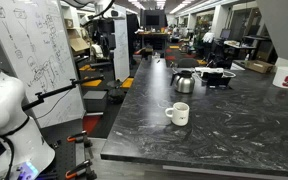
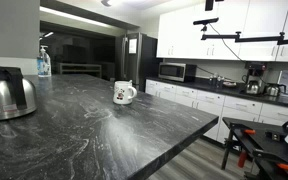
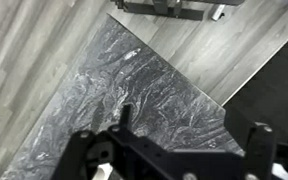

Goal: Pick the marker from the cup and put it on the counter

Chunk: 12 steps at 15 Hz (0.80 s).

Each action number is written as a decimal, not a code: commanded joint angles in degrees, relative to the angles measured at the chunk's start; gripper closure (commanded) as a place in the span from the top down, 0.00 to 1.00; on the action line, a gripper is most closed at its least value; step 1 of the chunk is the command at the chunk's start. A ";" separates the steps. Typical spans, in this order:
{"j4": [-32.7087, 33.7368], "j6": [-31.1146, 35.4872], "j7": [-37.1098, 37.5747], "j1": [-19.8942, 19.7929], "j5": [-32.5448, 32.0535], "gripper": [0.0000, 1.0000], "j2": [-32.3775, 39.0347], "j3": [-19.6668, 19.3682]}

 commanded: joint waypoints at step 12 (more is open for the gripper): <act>0.33 2.25 -0.19 0.60 -1.12 1.00 2.56 -2.00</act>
